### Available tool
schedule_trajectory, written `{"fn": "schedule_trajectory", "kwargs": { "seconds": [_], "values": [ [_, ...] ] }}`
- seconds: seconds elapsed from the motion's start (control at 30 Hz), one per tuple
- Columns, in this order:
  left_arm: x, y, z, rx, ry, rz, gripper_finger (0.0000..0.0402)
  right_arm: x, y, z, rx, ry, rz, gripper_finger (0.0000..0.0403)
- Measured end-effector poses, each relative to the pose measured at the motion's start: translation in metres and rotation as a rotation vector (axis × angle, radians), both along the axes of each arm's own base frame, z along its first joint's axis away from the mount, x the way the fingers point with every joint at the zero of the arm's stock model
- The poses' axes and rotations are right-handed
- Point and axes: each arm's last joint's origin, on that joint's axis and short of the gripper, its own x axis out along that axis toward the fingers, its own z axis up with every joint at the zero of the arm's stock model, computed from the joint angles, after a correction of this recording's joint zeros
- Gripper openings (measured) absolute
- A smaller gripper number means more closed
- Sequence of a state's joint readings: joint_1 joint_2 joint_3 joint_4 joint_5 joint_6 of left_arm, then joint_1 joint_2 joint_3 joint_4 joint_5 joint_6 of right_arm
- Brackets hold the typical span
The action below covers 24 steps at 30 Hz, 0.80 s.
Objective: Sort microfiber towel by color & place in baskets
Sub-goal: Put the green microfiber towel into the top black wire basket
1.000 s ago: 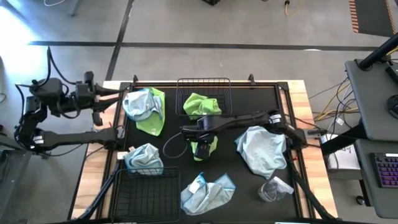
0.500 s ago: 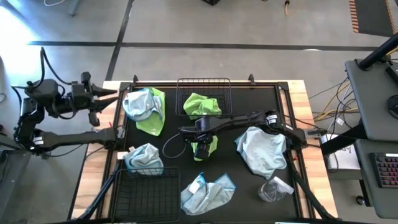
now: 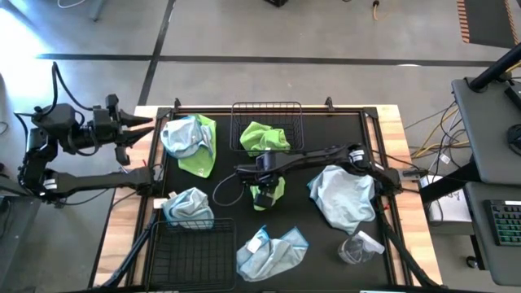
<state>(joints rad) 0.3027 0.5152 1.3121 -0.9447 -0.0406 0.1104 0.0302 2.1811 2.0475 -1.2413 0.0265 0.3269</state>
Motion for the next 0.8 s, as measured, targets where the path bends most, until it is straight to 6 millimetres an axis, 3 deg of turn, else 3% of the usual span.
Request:
{"fn": "schedule_trajectory", "kwargs": {
  "seconds": [0.13,0.43,0.8],
  "values": [
    [0.0,0.0,0.0,0.0,-0.001,0.0,0.0095,0.0,0.0,0.026,0.003,-0.05,-0.01,0.0009],
    [0.0,0.0,0.0,0.004,0.0,0.0,0.0095,0.001,-0.002,0.106,-0.07,-0.331,-0.034,0.0009],
    [-0.006,-0.002,-0.003,0.005,0.012,0.0,0.0095,-0.034,-0.014,0.176,-0.4,-0.57,-0.189,0.0009]
  ]
}}
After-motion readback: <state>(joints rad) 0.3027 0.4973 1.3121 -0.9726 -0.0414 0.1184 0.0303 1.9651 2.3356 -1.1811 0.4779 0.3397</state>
